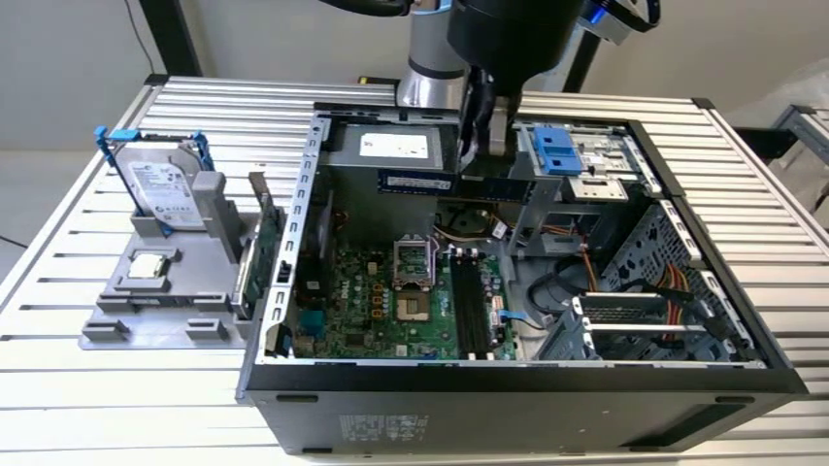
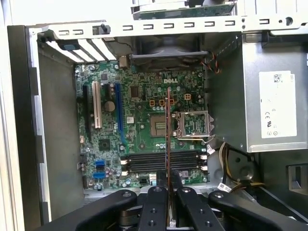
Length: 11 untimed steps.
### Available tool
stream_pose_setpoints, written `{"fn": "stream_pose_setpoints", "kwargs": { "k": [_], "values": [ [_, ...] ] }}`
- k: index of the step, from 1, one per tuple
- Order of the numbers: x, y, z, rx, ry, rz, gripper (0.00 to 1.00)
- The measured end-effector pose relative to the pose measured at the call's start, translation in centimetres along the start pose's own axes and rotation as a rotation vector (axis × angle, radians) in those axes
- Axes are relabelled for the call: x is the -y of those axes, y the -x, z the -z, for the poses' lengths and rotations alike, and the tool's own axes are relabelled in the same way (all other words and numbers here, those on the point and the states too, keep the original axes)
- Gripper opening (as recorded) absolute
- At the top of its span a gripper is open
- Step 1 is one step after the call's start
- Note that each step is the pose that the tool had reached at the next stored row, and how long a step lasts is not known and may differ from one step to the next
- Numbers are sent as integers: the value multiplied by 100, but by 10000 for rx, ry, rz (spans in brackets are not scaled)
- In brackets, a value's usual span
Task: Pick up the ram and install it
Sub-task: 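Pick up the ram and move it above insertion slot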
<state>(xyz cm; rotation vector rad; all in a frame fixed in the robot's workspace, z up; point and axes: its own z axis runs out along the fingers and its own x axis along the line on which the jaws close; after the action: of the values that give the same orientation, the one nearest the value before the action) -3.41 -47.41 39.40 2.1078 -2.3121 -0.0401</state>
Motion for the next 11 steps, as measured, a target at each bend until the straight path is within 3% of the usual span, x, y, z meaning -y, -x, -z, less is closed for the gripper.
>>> {"fn": "stream_pose_setpoints", "kwargs": {
  "k": [6, 8, 11],
  "values": [
    [24, 5, 1, -2, 8, -1, 0],
    [24, 5, 1, -82, 883, -10, 0],
    [24, 5, 1, -85, 906, -10, 0]
  ]
}}
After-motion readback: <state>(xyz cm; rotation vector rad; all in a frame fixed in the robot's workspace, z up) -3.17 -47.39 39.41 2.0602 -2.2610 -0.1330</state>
